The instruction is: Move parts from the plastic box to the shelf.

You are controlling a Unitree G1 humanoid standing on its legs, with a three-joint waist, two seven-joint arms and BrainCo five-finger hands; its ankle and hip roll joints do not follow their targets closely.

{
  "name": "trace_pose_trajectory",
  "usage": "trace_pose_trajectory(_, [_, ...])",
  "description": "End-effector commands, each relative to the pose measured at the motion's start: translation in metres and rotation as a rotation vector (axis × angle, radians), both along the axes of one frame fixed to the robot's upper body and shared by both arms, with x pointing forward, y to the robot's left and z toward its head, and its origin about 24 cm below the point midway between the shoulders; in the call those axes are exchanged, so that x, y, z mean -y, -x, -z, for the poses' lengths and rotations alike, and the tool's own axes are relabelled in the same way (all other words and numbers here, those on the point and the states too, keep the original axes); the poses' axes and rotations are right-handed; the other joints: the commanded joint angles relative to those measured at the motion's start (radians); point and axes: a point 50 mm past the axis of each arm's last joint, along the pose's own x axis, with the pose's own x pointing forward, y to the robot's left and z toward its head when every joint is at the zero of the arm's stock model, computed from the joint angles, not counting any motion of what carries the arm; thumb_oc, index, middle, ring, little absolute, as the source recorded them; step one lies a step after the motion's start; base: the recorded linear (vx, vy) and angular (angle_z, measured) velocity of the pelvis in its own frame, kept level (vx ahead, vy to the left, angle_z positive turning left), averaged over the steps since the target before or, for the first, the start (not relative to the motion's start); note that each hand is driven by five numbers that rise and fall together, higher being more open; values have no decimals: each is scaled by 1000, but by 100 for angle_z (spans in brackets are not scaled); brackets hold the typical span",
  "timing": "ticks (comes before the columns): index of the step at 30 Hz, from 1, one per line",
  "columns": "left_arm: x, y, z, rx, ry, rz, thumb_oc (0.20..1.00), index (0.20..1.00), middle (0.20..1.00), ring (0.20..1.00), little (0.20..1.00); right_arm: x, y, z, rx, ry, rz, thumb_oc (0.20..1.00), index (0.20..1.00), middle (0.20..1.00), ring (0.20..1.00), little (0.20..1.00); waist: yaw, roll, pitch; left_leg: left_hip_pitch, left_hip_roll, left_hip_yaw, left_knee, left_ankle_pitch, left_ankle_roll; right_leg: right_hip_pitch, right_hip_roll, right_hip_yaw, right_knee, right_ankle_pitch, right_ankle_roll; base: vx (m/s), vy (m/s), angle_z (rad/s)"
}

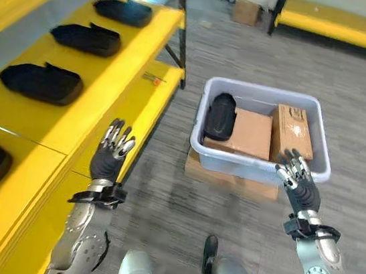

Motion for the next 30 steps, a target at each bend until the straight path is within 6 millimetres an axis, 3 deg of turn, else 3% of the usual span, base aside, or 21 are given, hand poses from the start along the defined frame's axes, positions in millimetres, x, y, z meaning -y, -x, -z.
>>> trace_pose_trajectory(1, [-5, 6, -19, 103, -60, 7, 1000, 1000, 1000, 1000, 1000, 2, -7, -22, 130, 27, -39, 1000, 1000, 1000, 1000, 1000, 41, 30, 65, -24, 23, -44, -288, 283, 6, 143, 7, -2, 3, -117, 75, 319, 184, -60])
trace_pose_trajectory(2, [-4, 5, -18, 102, -64, 7, 1000, 1000, 1000, 1000, 1000, 1, -8, -21, 131, 35, -41, 1000, 1000, 1000, 1000, 1000, 49, 32, 66, -45, 17, -67, -373, 301, -12, 166, 2, 18, -10, -128, 83, 315, 192, -62])
trace_pose_trajectory(4, [-5, 5, -17, 102, -51, 3, 1000, 1000, 1000, 1000, 1000, -2, -8, -19, 118, 32, -61, 1000, 1000, 1000, 1000, 1000, 51, 45, 53, 5, 20, -72, -430, 305, -20, 194, 7, 56, -12, -137, 87, 319, 226, -60])
trace_pose_trajectory(5, [-4, 6, -16, 104, -52, 6, 1000, 1000, 1000, 1000, 1000, -4, -9, -19, 124, 36, -79, 1000, 1000, 1000, 1000, 1000, 58, 52, 42, 35, 22, -106, -427, 321, -25, 208, 9, 80, -2, -151, 90, 327, 300, -103])
trace_pose_trajectory(7, [-4, 5, -16, 112, -39, 12, 1000, 1000, 1000, 1000, 1000, -4, -9, -19, 122, 37, -87, 1000, 1000, 1000, 1000, 1000, 52, 59, 26, 56, 26, -88, -427, 318, -26, 219, -3, 98, 7, -157, 98, 317, 296, -120])
trace_pose_trajectory(9, [-3, 4, -18, 114, -62, 28, 1000, 1000, 1000, 1000, 1000, -7, -6, -16, 103, 1, -93, 1000, 1000, 1000, 1000, 1000, 33, 54, 1, 105, 6, -35, -403, 282, -2, 240, -49, 99, 29, -164, 123, 292, 243, -125])
trace_pose_trajectory(11, [-3, 4, -19, 112, -69, 36, 1000, 1000, 1000, 1000, 1000, -7, -5, -16, 103, -1, -96, 1000, 1000, 1000, 1000, 1000, 29, 48, -6, 108, -4, -21, -393, 265, 8, 244, -65, 93, 34, -164, 134, 150, 154, -55])
trace_pose_trajectory(12, [-5, 4, -19, 106, -85, 37, 1000, 1000, 1000, 1000, 1000, -10, -5, -14, 92, 0, -107, 1000, 1000, 1000, 1000, 1000, 26, 40, -19, 116, -25, -4, -382, 236, 35, 231, -89, 108, 48, -160, 150, 162, 179, -27])
trace_pose_trajectory(18, [-12, 4, -22, 105, -109, 20, 1000, 1000, 1000, 1000, 1000, -14, -10, -15, 100, -8, -121, 1000, 1000, 1000, 1000, 1000, 34, 13, -39, 104, -47, 42, -329, 173, 75, 194, -129, 129, 68, -137, 183, 104, 115, -36])
trace_pose_trajectory(24, [-14, 2, -23, 101, -125, 17, 1000, 1000, 1000, 1000, 1000, -15, -12, -17, 113, -26, -111, 1000, 1000, 1000, 1000, 1000, 33, 2, -47, 103, -86, 63, -288, 112, 108, 160, -170, 105, 146, -55, 221, 112, 99, -14])
trace_pose_trajectory(26, [-14, 1, -23, 101, -125, 17, 1000, 1000, 1000, 1000, 1000, -15, -12, -17, 113, -26, -111, 1000, 1000, 1000, 1000, 1000, 33, 2, -47, 102, -87, 63, -287, 112, 109, 159, -171, 105, 147, -56, 221, 60, 70, -3])
trace_pose_trajectory(28, [-11, -1, -23, 93, -137, 42, 1000, 1000, 1000, 1000, 1000, -16, -11, -16, 109, -36, -111, 1000, 1000, 1000, 1000, 1000, 13, 17, -29, 136, -104, 43, -304, 103, 128, 96, -148, 122, 294, 26, 210, 65, 130, 0])
trace_pose_trajectory(30, [-10, -3, -24, 96, -158, 55, 1000, 1000, 1000, 1000, 1000, -19, -11, -16, 113, -44, -122, 1000, 1000, 1000, 1000, 1000, -2, 38, -4, 160, -99, 32, -327, 106, 137, 36, -109, 129, 404, 25, 187, 25, 89, 20])
